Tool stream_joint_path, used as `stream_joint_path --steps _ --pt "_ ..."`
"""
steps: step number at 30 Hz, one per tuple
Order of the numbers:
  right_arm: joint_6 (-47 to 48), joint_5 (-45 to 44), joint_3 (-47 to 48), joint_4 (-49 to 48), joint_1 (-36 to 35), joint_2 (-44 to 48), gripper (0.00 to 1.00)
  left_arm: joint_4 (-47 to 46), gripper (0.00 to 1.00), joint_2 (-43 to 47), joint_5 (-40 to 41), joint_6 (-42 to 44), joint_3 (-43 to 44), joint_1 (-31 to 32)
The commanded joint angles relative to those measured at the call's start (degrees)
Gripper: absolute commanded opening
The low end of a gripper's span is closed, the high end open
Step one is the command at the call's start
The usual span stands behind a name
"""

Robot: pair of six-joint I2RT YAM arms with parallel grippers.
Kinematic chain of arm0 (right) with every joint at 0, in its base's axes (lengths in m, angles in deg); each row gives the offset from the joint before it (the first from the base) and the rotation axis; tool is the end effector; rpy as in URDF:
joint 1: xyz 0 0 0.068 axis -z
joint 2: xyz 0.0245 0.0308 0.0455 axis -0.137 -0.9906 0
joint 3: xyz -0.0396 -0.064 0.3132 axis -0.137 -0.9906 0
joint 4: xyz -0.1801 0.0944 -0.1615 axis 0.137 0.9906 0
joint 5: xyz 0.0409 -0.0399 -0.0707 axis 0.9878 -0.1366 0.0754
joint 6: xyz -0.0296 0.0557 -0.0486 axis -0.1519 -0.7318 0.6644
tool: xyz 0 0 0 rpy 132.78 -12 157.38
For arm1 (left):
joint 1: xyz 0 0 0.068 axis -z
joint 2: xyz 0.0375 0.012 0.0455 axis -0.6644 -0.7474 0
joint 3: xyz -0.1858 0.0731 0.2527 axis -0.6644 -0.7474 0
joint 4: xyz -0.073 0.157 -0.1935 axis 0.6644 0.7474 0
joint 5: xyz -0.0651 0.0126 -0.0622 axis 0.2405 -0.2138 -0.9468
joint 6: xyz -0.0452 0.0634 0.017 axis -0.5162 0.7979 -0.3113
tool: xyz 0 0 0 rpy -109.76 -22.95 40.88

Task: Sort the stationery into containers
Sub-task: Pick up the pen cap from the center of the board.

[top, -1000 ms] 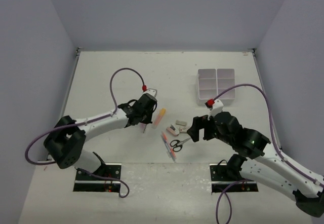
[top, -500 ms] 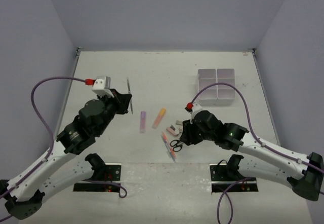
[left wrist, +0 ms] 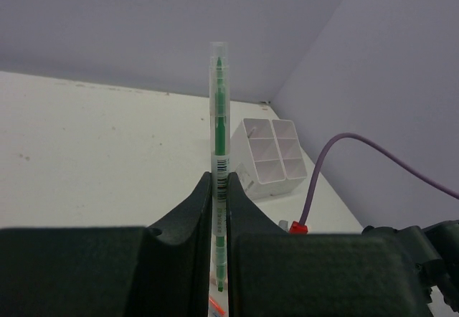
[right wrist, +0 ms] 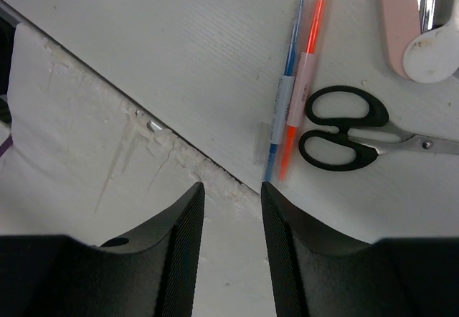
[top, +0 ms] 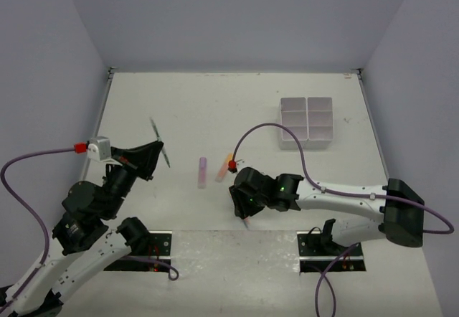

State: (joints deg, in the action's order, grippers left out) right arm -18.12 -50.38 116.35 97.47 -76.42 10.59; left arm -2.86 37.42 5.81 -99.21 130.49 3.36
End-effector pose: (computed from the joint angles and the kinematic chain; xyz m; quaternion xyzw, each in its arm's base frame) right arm 0.0960 0.2372 0.2415 -0.2300 0.9286 0.2255 0.1842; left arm 0.0523 -0.0183 0.3792 -0.0433 0.6484 -0.3576 0.6707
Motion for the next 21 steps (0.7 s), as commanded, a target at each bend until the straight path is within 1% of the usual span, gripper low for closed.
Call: stream_joint_path --steps 1,6,8,11,17,21 --pt "-1.2 -3.0 3.9 -0.3 -0.5 -4.3 0.39 2.4 0.00 3.2 4.3 3.4 0.6 -0.3" --pt "-0.4 -3.8 6.4 1.2 -0.5 -10.7 0.34 2.6 0.00 5.4 4.5 4.1 -1.4 -0.3" --pt "-0.3 -3.8 6.7 1.5 -0.5 -11.9 0.33 2.8 0.00 5.0 4.7 4.5 -2.1 -0.3" --pt "-0.3 -2.5 6.2 0.9 -0.5 -12.5 0.33 4.6 0.00 3.0 5.8 4.6 -1.2 -0.3" --pt "-0.7 -0.9 5.4 -0.3 -1.0 -12.9 0.31 4.6 0.00 2.5 5.7 4.7 -1.6 -0.4" --pt "-0.5 -0.1 5.5 -0.8 -1.4 -13.9 0.30 6.6 0.00 0.8 6.9 4.0 -1.3 -0.3"
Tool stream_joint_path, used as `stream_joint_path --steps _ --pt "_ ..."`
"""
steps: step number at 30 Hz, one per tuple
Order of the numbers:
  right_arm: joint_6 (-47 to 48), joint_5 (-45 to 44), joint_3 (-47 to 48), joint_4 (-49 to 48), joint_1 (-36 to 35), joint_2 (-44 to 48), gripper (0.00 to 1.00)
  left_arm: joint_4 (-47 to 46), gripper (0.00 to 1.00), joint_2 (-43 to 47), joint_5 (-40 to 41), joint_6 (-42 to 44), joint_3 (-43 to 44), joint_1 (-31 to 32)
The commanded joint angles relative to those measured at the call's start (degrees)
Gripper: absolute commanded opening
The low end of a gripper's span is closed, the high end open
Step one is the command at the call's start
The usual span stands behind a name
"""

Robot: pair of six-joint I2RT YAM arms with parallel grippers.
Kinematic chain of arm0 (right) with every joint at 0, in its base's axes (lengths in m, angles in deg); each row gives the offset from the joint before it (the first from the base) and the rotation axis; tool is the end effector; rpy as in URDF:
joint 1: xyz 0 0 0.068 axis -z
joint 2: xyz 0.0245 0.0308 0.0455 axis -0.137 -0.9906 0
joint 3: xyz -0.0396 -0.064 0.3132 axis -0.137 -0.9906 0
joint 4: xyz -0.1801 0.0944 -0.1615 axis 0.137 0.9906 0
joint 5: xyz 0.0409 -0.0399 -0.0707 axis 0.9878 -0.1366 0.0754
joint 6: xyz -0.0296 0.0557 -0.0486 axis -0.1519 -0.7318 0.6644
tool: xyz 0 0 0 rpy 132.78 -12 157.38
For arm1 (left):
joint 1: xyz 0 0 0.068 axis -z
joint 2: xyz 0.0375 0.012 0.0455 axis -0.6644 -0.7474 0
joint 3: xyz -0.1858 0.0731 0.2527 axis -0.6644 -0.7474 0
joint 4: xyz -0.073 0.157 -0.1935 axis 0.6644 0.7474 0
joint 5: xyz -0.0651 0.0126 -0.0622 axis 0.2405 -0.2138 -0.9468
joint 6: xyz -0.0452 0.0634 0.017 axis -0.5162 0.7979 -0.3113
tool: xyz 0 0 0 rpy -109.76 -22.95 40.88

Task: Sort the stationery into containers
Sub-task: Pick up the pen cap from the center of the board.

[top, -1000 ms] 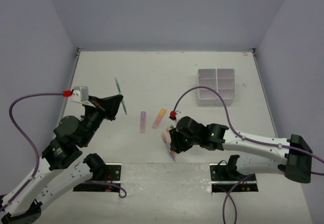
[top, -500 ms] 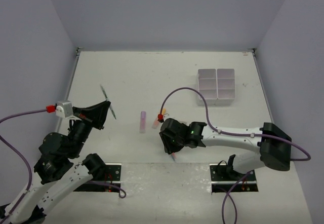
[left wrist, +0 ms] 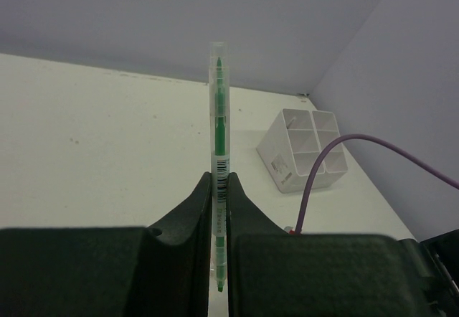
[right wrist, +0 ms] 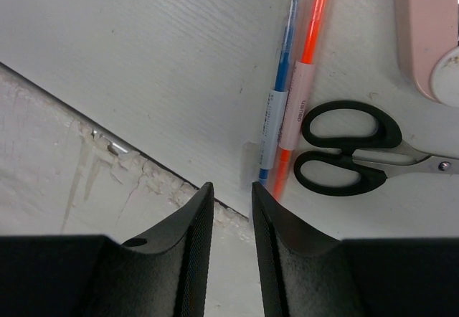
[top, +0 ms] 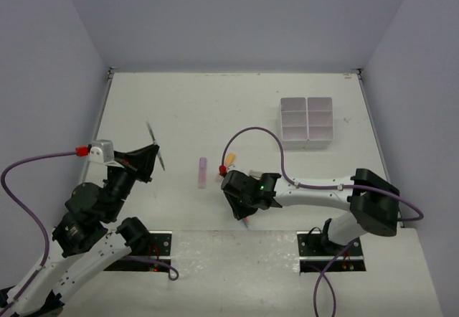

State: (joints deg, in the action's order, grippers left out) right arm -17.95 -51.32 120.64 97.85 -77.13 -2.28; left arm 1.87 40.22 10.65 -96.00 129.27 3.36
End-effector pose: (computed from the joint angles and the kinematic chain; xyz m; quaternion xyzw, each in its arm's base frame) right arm 0.1080 0.2745 0.2068 -0.2418 0.9458 0.1599 0.1461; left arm 0.0494 -0.0078 0.3619 -0.0498 0.6687 -0.2992 0.6788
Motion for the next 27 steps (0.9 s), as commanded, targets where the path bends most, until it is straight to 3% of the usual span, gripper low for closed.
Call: stream_joint_path --steps 1,27 --pt "-0.7 0.9 1.2 -1.2 -0.7 -1.4 0.30 2.0 0.00 -2.4 2.0 0.7 0.0 -0.3" --pt "-1.4 1.2 -1.5 -3.9 -0.8 -5.4 0.28 1.5 0.00 -4.1 -2.2 1.0 -0.5 -0.3"
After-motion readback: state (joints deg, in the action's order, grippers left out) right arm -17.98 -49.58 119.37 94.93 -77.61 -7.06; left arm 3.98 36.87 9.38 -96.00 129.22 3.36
